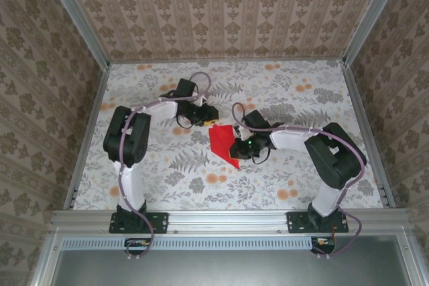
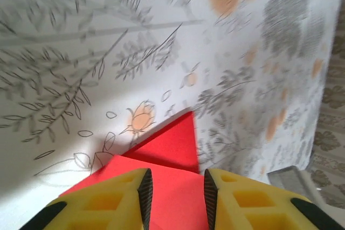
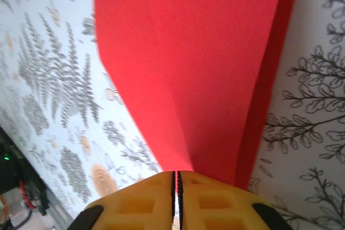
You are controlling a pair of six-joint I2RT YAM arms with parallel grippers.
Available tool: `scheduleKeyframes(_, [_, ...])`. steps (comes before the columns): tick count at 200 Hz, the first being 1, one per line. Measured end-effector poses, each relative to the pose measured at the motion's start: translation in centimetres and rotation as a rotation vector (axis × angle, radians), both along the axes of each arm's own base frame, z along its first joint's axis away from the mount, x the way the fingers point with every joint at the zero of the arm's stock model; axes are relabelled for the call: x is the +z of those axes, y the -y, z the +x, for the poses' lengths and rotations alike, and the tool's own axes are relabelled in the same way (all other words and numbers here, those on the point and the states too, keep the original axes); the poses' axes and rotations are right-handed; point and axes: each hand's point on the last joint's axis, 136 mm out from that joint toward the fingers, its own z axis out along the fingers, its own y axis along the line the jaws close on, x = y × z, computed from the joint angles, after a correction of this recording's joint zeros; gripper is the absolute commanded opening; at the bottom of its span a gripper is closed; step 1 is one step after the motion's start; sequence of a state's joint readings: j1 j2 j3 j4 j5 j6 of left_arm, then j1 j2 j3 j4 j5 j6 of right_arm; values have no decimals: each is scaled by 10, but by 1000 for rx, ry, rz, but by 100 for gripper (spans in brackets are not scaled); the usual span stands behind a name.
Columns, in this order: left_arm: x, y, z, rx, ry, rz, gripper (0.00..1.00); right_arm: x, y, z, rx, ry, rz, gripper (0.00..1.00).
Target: Fold a paper plane with a square sheet of paper (fold left side to right side)
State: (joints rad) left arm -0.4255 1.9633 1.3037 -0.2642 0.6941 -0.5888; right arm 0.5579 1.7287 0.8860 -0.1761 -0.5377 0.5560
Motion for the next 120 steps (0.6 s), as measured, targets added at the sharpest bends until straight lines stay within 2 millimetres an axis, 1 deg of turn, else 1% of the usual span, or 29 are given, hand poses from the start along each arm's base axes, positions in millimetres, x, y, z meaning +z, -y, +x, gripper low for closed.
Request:
scheduleKeyframes(18, [38,-16,11,35,87,-27,39,20,-1,6,-1,56,30,31])
scheduleKeyframes(26, [54,-24,14,53,124,-39,39,31,0,9,-7,87,42,35])
scheduleKeyframes(37, [68,-33,12,72,159,-50,40,44,4,16,-25,131,53,43])
scheduleKeyframes(47, [71,-37,7,79,174,-58,40,56,9,23,-46,174,57,49])
scheduleKeyframes(52, [69,-38,3,80,172,-60,40,61,13,28,-61,194,60,51])
scheduleKeyframes(60, [61,-37,-5,79,154,-62,40,67,20,35,-88,221,64,56])
scheduleKeyframes(68, [48,-34,-13,74,122,-57,40,71,27,40,-120,239,71,60])
scheduleKeyframes(80, [22,-27,-29,61,54,-41,40,74,37,47,-161,259,79,65])
scheduleKeyframes(90, [2,-21,-41,49,-1,-26,40,74,45,50,-196,260,87,67])
scheduleKeyframes(102, [-16,-13,-50,36,-46,-13,40,74,50,52,-222,264,95,68])
scheduleKeyframes(120, [-28,-2,-58,18,-77,-6,39,75,55,55,-252,268,111,68])
